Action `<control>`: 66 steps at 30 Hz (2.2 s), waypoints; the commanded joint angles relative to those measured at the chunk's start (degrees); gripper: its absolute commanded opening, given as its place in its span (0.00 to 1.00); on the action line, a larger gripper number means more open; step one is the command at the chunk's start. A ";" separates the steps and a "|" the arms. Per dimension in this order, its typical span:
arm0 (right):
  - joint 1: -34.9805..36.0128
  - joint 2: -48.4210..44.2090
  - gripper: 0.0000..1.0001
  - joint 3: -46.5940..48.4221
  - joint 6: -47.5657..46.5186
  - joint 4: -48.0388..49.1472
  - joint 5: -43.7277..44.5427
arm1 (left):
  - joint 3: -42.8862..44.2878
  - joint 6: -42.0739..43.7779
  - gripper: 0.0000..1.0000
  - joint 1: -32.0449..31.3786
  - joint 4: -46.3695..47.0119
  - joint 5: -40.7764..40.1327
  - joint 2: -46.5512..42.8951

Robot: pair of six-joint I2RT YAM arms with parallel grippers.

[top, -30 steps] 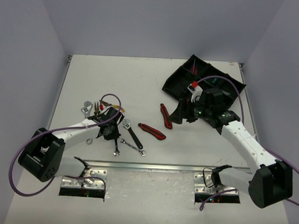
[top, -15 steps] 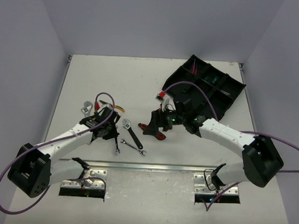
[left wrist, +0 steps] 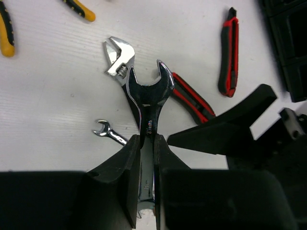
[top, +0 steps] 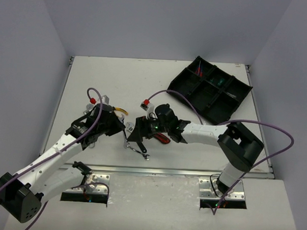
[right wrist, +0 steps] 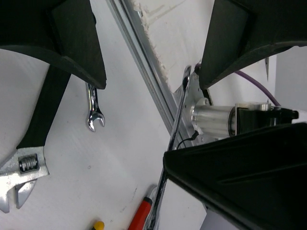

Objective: Sort the tools into containers

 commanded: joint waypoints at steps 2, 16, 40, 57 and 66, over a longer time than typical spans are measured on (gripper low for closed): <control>1.24 3.57 0.66 5.60 4.66 6.43 -0.24 | 3.04 -2.79 0.00 -0.69 4.54 3.78 -1.68; -0.49 3.27 0.00 5.81 8.91 7.50 -2.67 | 4.19 -1.84 0.55 -0.69 8.22 1.58 -2.80; -61.27 2.75 0.00 38.10 -11.13 -59.78 28.59 | 9.71 18.11 1.00 -0.77 -5.51 -18.42 -12.34; -66.20 24.50 0.05 59.99 -16.63 -71.55 32.18 | 8.18 20.66 1.00 -1.04 -2.07 -13.22 -11.81; -66.26 21.78 0.68 61.47 -16.46 -72.66 31.16 | 8.30 20.75 1.00 -1.01 -2.17 -13.06 -10.45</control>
